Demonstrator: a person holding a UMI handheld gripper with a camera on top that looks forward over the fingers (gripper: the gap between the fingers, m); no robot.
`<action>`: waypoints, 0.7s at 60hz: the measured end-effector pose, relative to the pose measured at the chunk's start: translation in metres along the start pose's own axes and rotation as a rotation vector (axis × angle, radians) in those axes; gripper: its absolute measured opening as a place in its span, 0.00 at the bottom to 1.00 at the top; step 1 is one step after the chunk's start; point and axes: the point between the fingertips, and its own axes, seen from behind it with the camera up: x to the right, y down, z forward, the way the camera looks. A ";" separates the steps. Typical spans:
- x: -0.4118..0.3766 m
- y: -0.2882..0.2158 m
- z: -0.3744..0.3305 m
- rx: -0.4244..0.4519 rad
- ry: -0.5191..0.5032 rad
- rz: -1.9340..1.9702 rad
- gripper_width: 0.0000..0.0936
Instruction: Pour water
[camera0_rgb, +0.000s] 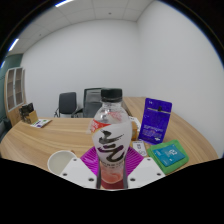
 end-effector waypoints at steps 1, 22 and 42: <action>0.001 0.004 0.002 -0.003 -0.002 0.005 0.32; 0.005 0.035 0.008 0.031 0.020 0.003 0.42; 0.004 0.041 -0.036 -0.124 0.065 0.010 0.93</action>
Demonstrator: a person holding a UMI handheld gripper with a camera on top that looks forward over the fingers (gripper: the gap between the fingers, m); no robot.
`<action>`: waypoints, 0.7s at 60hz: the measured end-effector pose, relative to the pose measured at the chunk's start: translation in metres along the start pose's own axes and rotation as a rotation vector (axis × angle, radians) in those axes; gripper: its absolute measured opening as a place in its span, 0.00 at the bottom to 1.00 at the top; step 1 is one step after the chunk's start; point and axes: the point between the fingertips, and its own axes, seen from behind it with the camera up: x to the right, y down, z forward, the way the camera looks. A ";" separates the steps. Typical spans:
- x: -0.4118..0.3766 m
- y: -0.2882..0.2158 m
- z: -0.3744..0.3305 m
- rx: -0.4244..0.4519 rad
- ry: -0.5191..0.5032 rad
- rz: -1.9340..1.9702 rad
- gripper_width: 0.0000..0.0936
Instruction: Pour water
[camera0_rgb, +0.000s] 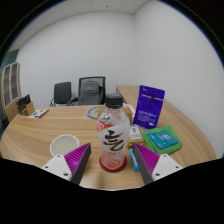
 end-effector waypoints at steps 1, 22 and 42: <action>0.000 -0.001 -0.007 -0.006 0.007 -0.002 0.92; -0.047 -0.016 -0.198 -0.083 0.122 0.041 0.92; -0.085 -0.023 -0.306 -0.069 0.133 0.054 0.92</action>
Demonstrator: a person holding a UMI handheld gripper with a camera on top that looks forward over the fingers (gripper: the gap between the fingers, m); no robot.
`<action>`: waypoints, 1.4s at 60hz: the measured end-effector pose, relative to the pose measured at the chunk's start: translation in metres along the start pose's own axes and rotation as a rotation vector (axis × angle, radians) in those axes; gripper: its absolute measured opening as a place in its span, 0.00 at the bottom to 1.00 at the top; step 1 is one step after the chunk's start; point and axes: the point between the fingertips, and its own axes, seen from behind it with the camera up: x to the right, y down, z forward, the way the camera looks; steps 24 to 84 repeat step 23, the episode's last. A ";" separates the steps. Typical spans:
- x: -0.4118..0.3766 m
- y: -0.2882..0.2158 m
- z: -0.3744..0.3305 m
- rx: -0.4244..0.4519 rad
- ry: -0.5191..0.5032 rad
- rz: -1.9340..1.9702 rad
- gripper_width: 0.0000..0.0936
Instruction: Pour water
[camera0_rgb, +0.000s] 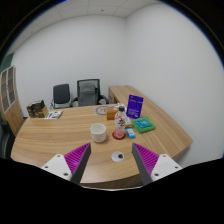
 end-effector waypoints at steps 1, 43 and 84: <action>0.000 0.001 -0.002 0.002 0.002 -0.001 0.92; -0.003 0.016 -0.021 -0.023 0.009 -0.020 0.91; -0.003 0.016 -0.021 -0.023 0.009 -0.020 0.91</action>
